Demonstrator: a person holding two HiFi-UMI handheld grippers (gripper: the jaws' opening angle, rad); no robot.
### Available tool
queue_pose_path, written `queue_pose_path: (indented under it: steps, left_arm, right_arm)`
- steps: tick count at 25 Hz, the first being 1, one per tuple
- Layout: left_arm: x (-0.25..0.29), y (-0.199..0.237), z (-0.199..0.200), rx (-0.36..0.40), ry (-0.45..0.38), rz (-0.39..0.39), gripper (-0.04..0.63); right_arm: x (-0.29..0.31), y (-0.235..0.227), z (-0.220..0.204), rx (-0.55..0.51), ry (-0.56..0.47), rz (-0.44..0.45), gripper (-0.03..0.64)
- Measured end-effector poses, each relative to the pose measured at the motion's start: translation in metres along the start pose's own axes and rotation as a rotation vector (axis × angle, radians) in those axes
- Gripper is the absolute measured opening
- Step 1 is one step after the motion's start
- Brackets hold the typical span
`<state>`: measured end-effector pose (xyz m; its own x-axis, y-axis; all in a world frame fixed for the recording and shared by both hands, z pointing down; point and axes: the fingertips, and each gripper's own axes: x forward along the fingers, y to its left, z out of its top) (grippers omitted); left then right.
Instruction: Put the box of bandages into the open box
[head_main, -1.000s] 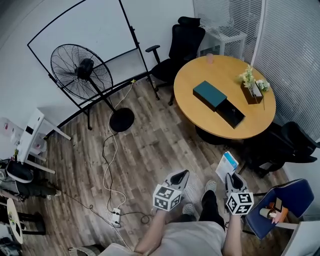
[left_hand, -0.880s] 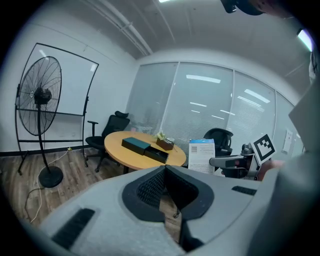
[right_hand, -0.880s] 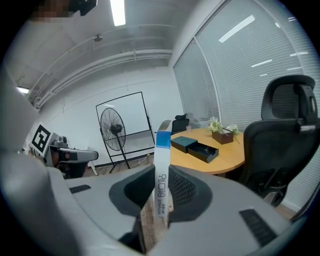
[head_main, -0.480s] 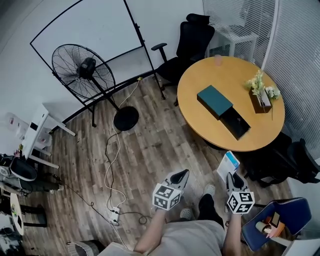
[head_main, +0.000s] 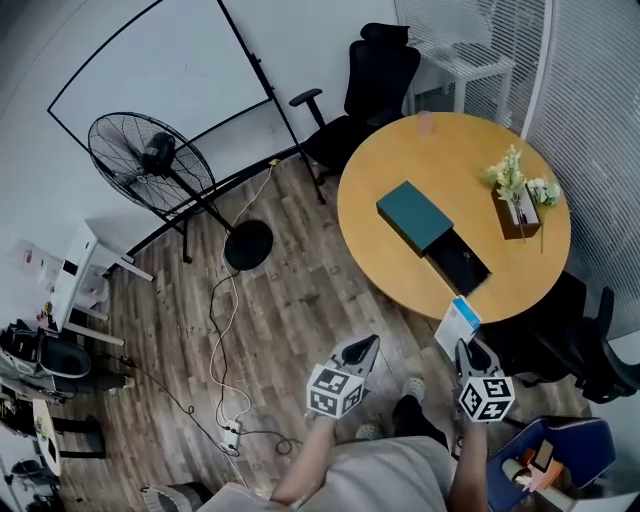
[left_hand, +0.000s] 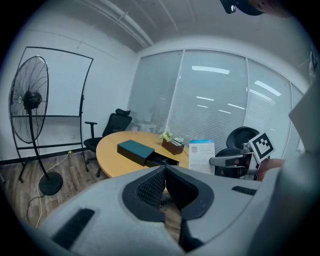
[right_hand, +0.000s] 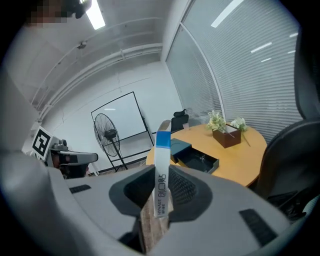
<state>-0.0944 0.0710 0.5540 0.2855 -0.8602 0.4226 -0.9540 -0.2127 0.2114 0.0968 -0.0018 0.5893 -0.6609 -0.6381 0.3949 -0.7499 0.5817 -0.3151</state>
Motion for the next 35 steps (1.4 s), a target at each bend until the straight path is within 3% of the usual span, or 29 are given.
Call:
queue_pose_path:
  steps: [10,25,35]
  left_arm:
    - [0.056,-0.003,0.014,0.026,0.043,0.034,0.009]
    - [0.101,0.018,0.036,0.001,0.034,0.053,0.009]
    - [0.143,0.037,0.062,0.019,0.041,-0.004,0.009]
  right_arm:
    - [0.02,-0.065,0.017,0.06,-0.015,-0.004,0.077]
    - [0.056,-0.088,0.038,0.021,0.006,0.014,0.077]
    - [0.092,-0.107,0.055,0.002,0.024,-0.025,0.077]
